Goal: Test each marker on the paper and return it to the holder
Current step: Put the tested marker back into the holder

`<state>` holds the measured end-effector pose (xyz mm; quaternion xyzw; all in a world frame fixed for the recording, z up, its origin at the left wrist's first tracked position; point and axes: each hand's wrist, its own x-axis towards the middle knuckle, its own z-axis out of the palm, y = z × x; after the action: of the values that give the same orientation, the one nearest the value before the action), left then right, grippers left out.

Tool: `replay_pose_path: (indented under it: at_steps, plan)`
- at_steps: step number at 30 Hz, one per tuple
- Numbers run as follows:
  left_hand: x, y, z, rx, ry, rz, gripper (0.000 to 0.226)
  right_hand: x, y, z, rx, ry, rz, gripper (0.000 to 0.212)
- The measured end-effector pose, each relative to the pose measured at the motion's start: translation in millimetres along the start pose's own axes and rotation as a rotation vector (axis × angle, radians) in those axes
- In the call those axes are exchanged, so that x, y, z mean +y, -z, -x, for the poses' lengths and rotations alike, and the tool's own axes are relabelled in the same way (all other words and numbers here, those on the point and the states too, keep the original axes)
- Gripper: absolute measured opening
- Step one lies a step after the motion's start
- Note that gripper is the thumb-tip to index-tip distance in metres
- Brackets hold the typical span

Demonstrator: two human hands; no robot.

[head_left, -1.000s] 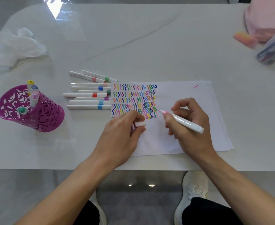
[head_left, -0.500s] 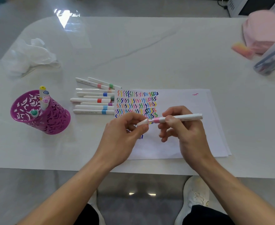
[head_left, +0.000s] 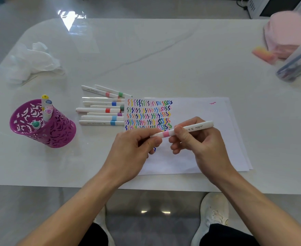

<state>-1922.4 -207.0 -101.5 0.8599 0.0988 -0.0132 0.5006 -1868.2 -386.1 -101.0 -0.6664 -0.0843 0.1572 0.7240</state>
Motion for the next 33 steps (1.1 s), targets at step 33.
replay_pose_path:
  at_steps: [33]
  plan:
    - [11.0, 42.1, 12.6, 0.452, -0.095, 0.364, 0.018, 25.6, 2.4, -3.4, 0.088, 0.034, 0.732, 0.01]
